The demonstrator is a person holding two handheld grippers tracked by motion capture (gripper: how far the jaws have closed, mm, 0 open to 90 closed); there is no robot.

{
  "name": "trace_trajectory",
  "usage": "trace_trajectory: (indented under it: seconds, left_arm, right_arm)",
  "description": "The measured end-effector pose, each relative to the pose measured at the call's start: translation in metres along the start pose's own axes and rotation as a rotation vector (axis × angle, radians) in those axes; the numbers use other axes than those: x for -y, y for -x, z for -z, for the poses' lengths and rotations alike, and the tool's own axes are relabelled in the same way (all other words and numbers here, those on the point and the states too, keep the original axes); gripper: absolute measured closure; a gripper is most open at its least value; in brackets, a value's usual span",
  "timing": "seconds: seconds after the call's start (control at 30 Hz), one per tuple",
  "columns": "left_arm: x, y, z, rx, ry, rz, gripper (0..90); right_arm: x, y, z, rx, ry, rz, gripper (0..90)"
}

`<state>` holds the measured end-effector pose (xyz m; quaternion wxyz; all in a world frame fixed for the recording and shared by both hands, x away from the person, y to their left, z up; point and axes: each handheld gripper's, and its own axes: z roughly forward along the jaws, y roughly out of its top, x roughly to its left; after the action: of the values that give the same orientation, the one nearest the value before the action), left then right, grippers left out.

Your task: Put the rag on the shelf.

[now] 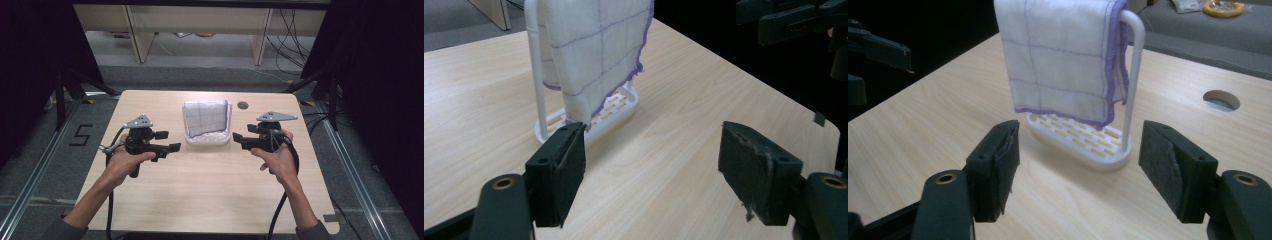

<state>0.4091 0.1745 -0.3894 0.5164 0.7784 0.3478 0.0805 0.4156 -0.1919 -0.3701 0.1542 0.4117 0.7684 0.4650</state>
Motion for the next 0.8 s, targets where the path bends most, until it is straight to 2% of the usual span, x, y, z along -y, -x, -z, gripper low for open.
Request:
trace_trajectory:
  seconds: [0.03,0.1,0.13,0.17,0.2,0.23,0.3,0.4,0.47,0.53,0.57,0.63,0.73,0.8]
  left_arm:
    - [0.001,0.001,0.000,-0.009,0.001,0.001,26.5]
    - [0.004,0.002,0.002,0.004,0.003,-0.001,26.5]
    - [0.005,0.004,0.003,-0.003,0.000,-0.002,26.5]
    - [0.006,0.004,0.004,-0.004,-0.006,-0.005,26.5]
    - [0.007,0.005,0.005,0.003,-0.004,-0.006,26.4]
    - [0.009,0.006,0.005,-0.002,0.000,-0.007,26.4]
    - [0.012,0.007,0.007,-0.003,-0.012,-0.011,26.5]
    - [0.018,0.010,0.008,-0.001,-0.016,-0.007,26.4]
    - [0.022,0.011,0.008,0.026,-0.011,0.007,26.5]
    - [0.027,0.014,0.008,0.027,-0.020,-0.006,26.5]
    - [0.029,0.015,0.008,0.024,-0.028,-0.014,26.4]
    - [0.033,0.016,0.009,0.015,-0.035,-0.018,26.4]
    - [0.039,0.018,0.010,0.024,-0.044,-0.022,26.4]
    - [0.043,0.020,0.011,0.019,-0.049,-0.026,26.4]
  right_arm:
    - [0.002,-0.001,0.000,0.008,0.006,0.017,33.2]
    - [0.004,-0.003,0.001,0.000,0.002,0.007,32.3]
    - [0.006,-0.003,0.001,-0.006,0.003,0.017,32.0]
    - [0.008,-0.006,0.002,-0.001,0.002,0.006,31.7]
    - [0.010,-0.006,0.002,0.005,0.005,0.028,31.5]
    - [0.012,-0.008,0.004,0.005,-0.011,0.005,31.1]
    - [0.016,-0.010,0.004,0.003,-0.002,0.000,30.0]
    - [0.022,-0.011,0.006,0.012,-0.018,0.021,28.9]
    - [0.027,-0.011,0.006,0.020,-0.013,0.024,28.6]
    - [0.030,-0.013,0.008,0.011,-0.024,0.012,28.6]
    - [0.032,-0.013,0.008,0.011,-0.020,0.024,28.6]
    - [0.038,-0.015,0.008,0.008,-0.024,0.020,28.4]
    - [0.045,-0.019,0.009,0.004,-0.028,0.009,28.0]
    - [0.050,-0.021,0.008,-0.013,-0.021,0.004,27.7]
